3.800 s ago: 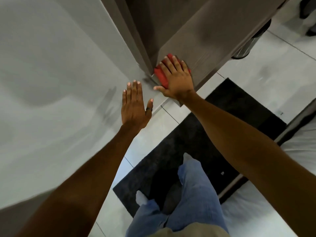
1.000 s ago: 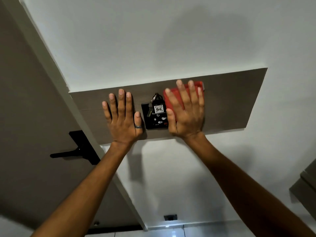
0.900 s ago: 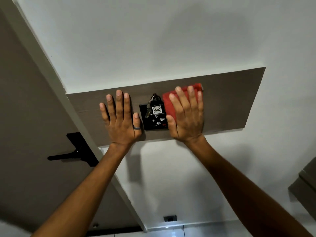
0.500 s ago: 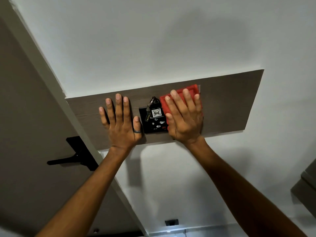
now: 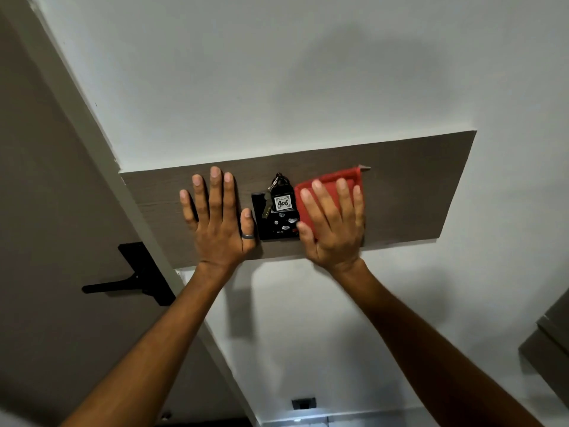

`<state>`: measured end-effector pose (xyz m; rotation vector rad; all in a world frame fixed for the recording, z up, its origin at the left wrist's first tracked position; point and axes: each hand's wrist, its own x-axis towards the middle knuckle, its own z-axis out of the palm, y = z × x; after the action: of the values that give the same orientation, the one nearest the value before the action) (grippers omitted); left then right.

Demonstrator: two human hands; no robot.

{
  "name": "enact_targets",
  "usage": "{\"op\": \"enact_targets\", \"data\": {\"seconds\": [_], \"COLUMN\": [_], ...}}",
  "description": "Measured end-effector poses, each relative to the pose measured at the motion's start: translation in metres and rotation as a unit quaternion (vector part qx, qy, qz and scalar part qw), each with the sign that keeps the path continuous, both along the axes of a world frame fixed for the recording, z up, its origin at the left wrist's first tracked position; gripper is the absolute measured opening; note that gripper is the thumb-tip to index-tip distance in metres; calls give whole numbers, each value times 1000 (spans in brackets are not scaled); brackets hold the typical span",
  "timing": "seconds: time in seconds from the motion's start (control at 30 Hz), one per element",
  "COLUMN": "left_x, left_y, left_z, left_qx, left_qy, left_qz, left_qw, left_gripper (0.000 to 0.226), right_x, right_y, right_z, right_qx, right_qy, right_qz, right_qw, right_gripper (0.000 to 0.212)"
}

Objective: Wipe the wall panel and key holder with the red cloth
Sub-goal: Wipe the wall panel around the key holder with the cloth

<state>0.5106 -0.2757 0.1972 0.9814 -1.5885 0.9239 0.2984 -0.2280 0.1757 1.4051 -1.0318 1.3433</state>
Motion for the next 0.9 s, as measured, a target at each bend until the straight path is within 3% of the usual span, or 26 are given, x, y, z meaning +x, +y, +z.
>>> {"op": "enact_targets", "data": {"seconds": [0.17,0.3,0.33,0.43,0.47,0.57,0.73,0.9], "left_x": [-1,0,1,0,-1,-7,-7,-8], "left_y": [-1,0,0,0,0,1,3,4], "left_z": [1,3,2,-1,-1,2,1,3], "left_qx": [-14,-4,-1,-4,-5,8,9,12], "left_qy": [-2,-5,-3,1,1,20,14,15], "left_qz": [7,2,-2,-9,-6,-4,0,-4], "left_qw": [1000,1000,1000,1000,1000,1000,1000,1000], "left_gripper": [64,64,65,64,64,64,64,64], "right_x": [-26,14,19,-5,-12,5,-9,6], "right_y": [0,2,4,2,0,-6,11,-6], "right_z": [-27,-7,-4,3,7,3,-43,15], "right_qx": [-9,8,6,-6,-6,5,16,2], "right_qy": [88,-91,-98,27,30,-91,29,-36], "right_qz": [-29,2,6,-8,-14,-14,-33,-10], "right_qw": [996,996,995,1000,999,996,999,999], "right_gripper": [48,48,47,46,47,48,39,48]}}
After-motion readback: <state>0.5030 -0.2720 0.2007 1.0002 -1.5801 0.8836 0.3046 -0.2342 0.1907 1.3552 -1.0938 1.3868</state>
